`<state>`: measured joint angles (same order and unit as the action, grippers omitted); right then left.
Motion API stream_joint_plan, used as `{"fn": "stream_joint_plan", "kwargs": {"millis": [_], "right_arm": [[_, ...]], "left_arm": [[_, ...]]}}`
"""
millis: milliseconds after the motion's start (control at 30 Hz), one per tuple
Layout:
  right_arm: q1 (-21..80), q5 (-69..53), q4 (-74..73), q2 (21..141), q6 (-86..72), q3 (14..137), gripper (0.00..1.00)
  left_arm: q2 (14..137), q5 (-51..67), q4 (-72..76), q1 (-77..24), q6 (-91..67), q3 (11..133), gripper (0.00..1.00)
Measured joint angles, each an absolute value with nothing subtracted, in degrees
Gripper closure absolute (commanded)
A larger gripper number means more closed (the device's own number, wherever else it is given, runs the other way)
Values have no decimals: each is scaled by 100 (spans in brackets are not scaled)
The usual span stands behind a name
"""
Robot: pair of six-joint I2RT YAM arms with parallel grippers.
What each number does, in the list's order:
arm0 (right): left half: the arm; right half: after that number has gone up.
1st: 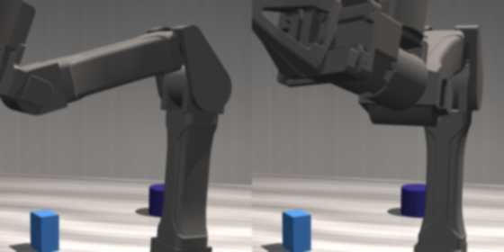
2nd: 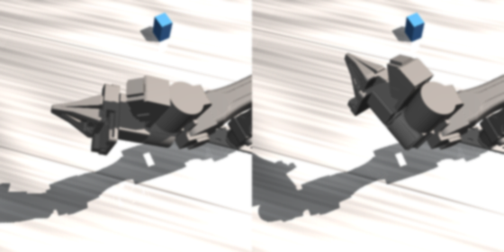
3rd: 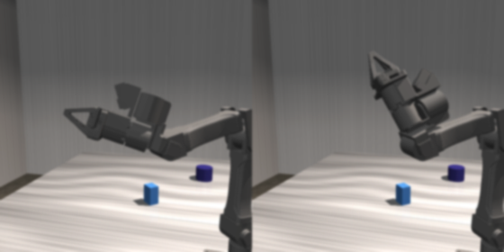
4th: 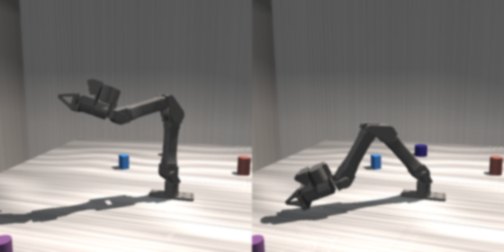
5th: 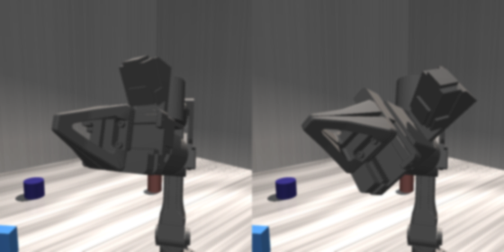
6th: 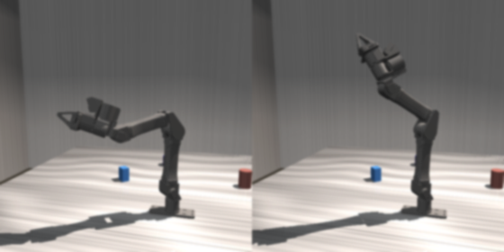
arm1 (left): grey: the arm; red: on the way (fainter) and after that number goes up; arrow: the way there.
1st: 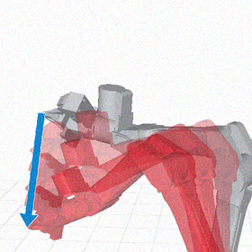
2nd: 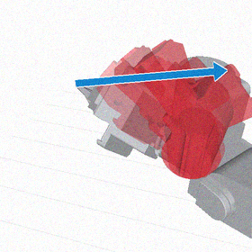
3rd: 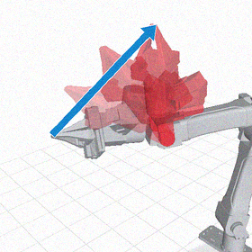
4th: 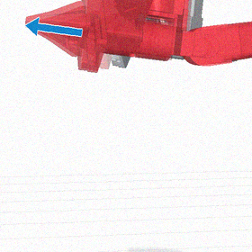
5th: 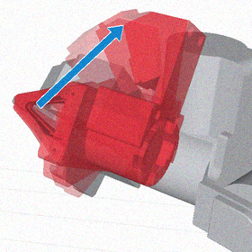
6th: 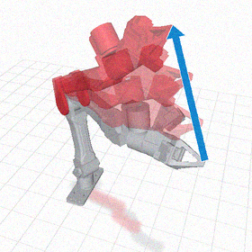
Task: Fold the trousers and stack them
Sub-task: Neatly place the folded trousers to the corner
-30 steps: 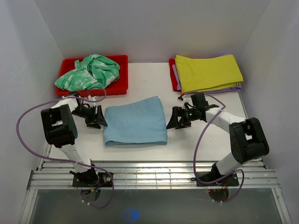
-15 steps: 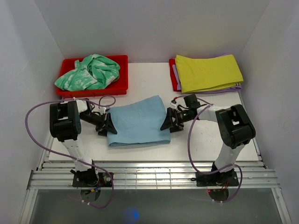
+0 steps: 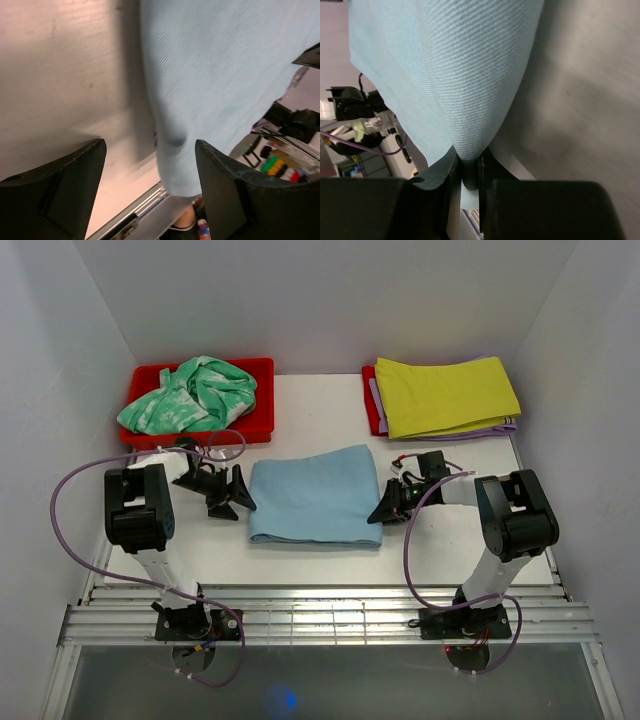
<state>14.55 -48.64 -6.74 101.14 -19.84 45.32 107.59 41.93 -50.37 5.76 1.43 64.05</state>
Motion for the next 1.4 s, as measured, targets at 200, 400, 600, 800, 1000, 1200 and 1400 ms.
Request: {"fn": "stream_joint_plan", "kwargs": {"millis": [200, 400, 600, 800, 1000, 1200, 1400], "right_arm": [[1260, -4930, -69, 9756, -2563, 3909, 92], [1260, -4939, 207, 9675, -2856, 3730, 92], [1260, -4932, 207, 9675, -2860, 3730, 92], [1247, -4925, 200, 9675, -2860, 3730, 92], [1243, -4923, 207, 9675, -2897, 3730, 92], [1212, -4923, 183, 9675, -2869, 3736, 92], [1205, -4814, -279, 9631, -2563, 4003, 92]], "left_arm": [[9953, 3632, -4464, 482, -80, 5708, 12], [9507, 3142, -3907, -169, -701, 5343, 7], [9445, 3006, -3354, -661, -1221, 5253, 9], [9522, 2956, -3028, -897, -1651, 5214, 19], [9537, 2340, -3030, -1315, -1789, 5275, 29], [9957, 1920, -3297, -1695, -1833, 5695, 64], [10116, 2187, -3435, -1702, -1837, 6003, 100]]}}
